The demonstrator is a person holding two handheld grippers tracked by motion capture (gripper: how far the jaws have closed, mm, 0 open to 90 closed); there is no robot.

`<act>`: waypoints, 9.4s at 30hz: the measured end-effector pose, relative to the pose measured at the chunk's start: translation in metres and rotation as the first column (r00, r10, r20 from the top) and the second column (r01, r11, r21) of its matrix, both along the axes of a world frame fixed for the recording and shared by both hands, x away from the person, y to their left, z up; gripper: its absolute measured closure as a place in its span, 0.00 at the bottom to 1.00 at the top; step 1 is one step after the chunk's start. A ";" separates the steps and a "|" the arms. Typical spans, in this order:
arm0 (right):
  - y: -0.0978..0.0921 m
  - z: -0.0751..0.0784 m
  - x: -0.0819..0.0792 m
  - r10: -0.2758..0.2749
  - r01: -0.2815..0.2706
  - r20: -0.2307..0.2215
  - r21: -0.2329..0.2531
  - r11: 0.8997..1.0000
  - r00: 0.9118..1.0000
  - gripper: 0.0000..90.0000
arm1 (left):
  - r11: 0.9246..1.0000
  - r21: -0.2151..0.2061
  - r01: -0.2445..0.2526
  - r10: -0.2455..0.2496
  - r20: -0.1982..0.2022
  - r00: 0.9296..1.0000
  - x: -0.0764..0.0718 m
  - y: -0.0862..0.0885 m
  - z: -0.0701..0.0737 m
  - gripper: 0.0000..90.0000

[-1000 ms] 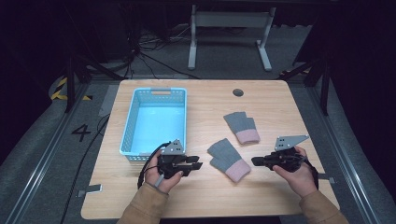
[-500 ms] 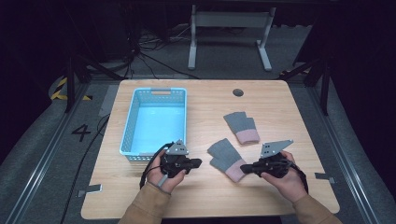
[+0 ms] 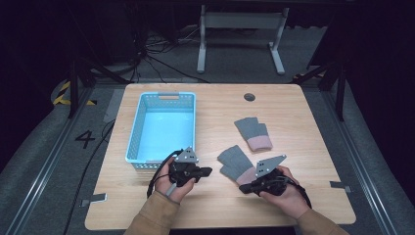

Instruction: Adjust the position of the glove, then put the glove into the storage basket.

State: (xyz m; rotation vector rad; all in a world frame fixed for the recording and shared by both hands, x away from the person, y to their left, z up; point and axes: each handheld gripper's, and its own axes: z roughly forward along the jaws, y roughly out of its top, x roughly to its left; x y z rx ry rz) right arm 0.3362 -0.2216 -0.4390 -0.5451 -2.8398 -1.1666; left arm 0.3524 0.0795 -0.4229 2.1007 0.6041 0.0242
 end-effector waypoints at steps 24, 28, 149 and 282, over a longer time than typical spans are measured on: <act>-0.027 -0.007 0.001 -0.096 0.096 -0.003 -0.022 0.995 0.995 1.00 | 1.000 -0.009 0.021 -0.021 0.006 1.000 0.007 -0.014 0.002 0.99; -0.034 -0.007 0.003 -0.122 0.122 0.004 -0.025 0.992 0.993 1.00 | 1.000 -0.008 0.028 -0.028 0.010 1.000 0.008 -0.014 0.003 0.99; -0.080 -0.014 0.160 -0.693 0.693 0.005 0.006 0.721 0.721 0.80 | 0.985 -0.124 -0.118 0.130 0.092 0.987 -0.004 -0.010 -0.009 0.78; -0.032 0.029 0.003 -0.352 0.349 0.101 0.040 0.936 0.931 0.63 | 0.996 -0.055 -0.064 0.070 0.101 0.992 -0.005 -0.027 0.004 0.82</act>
